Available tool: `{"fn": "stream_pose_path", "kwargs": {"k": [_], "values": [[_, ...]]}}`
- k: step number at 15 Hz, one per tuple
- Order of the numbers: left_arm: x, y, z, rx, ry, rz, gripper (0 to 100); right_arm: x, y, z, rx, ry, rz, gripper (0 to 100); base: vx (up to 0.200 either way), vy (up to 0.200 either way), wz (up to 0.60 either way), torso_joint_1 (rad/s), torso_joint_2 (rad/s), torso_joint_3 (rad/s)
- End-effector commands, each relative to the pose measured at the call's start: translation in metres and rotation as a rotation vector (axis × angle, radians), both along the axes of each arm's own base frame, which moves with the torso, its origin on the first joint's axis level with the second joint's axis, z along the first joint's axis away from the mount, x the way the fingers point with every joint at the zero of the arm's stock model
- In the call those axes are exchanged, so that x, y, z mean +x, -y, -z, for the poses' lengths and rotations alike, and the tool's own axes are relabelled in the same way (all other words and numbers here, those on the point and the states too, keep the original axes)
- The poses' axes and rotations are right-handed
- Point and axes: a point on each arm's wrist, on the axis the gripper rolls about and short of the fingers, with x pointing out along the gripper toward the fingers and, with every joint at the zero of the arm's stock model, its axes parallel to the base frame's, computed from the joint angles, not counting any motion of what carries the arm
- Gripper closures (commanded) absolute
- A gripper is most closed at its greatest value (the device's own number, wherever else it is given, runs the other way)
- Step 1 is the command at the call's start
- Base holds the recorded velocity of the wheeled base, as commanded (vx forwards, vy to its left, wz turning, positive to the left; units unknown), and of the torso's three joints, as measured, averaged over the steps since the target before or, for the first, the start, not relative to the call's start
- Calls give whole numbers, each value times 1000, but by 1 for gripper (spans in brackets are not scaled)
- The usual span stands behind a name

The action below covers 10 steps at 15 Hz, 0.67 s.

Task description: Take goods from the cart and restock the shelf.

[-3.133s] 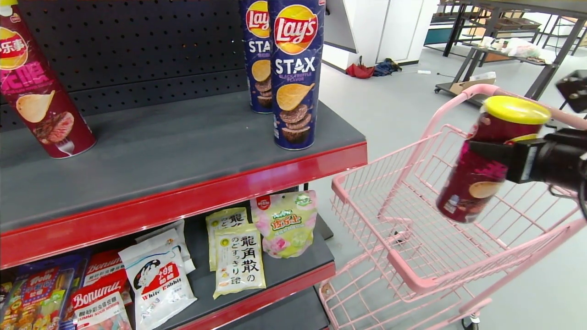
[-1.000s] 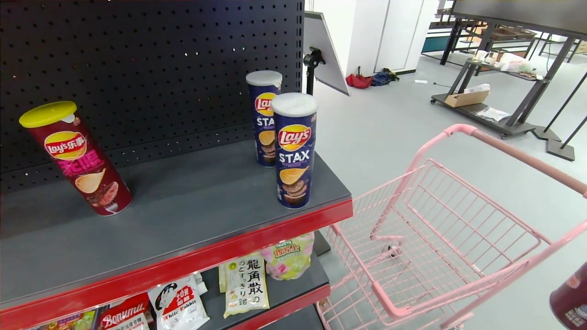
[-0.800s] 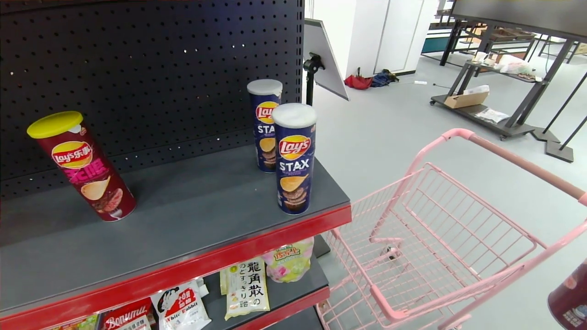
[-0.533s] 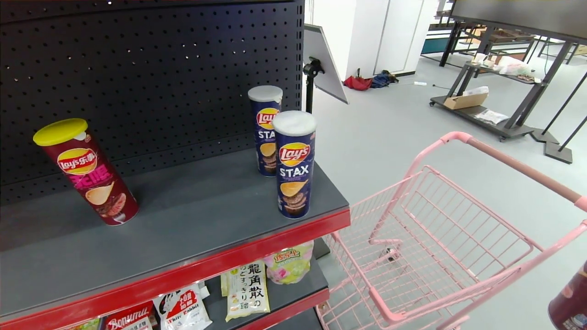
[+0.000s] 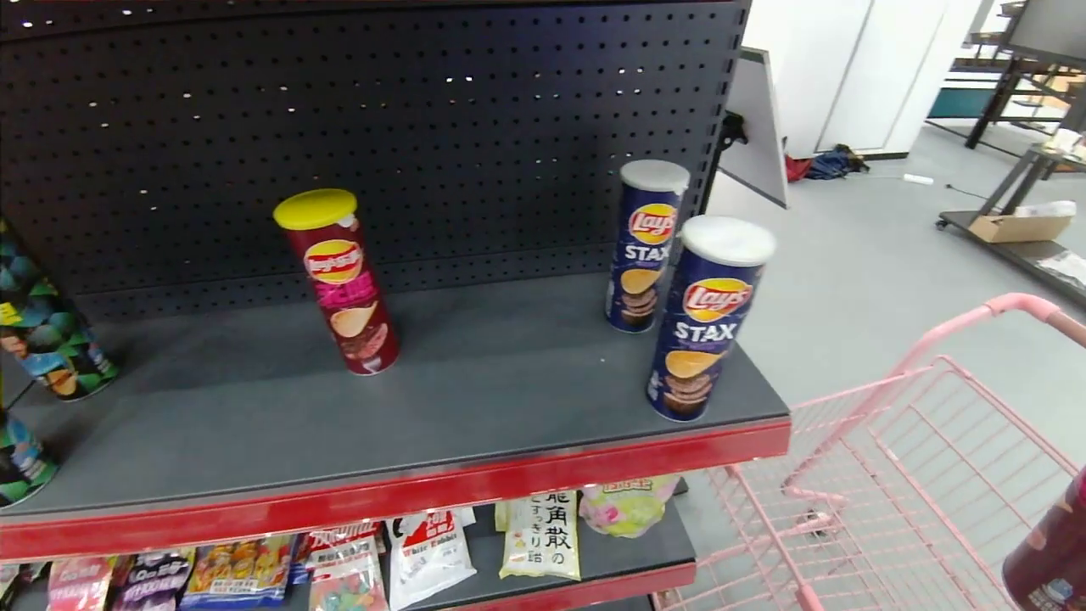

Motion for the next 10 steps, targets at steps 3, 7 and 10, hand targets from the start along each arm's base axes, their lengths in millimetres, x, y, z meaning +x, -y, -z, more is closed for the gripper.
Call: {"fn": "stream_pose_path", "kwargs": {"k": [3, 7, 10], "values": [[0, 0, 0, 0, -1, -1, 0, -2, 0, 2, 1, 7, 0, 100, 0, 0, 400, 2, 0, 0], [0, 0, 0, -2, -1, -1, 0, -26, 2, 19, 10, 67, 9, 100, 0, 0, 0, 0, 0, 0], [0, 0, 0, 0, -1, -1, 0, -44, 2, 34, 13, 117, 5, 100, 0, 0, 0, 0, 0, 0]]}}
